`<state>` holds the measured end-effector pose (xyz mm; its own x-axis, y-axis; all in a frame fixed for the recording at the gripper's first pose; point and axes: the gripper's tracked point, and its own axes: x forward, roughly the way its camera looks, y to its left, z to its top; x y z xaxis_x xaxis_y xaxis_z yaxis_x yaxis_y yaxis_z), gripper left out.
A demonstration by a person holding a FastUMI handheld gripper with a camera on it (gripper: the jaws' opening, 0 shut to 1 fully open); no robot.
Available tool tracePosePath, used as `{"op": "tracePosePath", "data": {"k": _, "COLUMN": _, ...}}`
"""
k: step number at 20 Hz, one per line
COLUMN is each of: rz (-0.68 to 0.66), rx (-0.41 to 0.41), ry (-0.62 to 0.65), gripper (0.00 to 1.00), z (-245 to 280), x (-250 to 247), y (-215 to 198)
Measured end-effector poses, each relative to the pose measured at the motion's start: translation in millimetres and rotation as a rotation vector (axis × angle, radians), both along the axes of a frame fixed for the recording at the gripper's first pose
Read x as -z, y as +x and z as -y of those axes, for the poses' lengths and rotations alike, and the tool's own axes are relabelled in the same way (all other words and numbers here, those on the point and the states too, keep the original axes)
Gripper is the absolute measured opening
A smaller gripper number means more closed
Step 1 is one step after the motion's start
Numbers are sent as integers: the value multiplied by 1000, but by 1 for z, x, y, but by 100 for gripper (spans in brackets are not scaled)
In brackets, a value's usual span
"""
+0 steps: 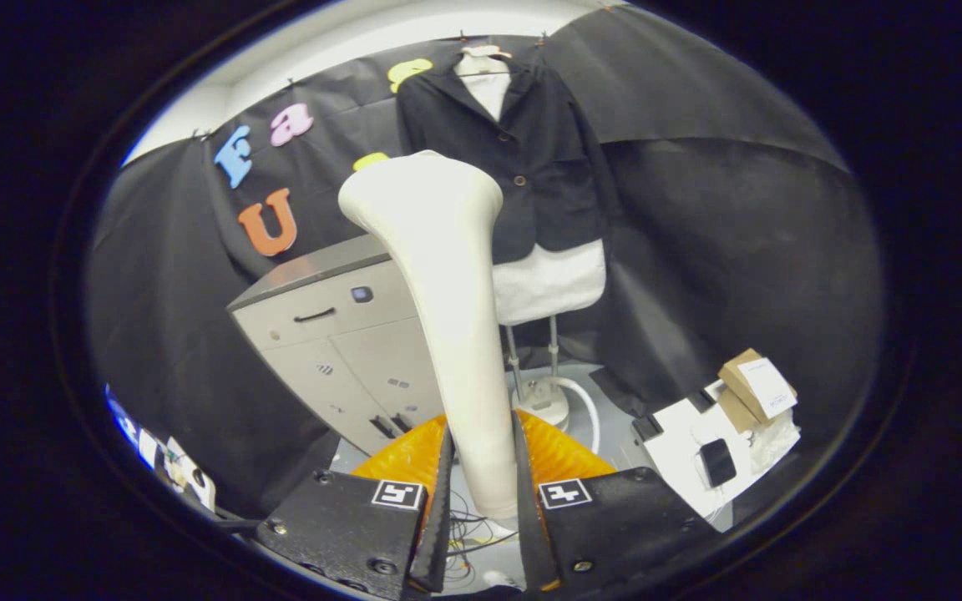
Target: Iron the clothes twice with a garment steamer, once on the left side and once on the right side.
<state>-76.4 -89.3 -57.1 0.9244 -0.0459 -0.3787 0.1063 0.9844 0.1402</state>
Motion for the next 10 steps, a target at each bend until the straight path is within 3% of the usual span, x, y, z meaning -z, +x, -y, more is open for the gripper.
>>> {"op": "tracePosePath", "data": {"k": 4, "rz": 49, "rx": -54, "ry": -80, "gripper": 37, "z": -35, "x": -16, "y": -26}}
{"op": "tracePosePath", "data": {"k": 10, "rz": 64, "rx": -100, "ry": -102, "gripper": 37, "z": -62, "x": -19, "y": -38}}
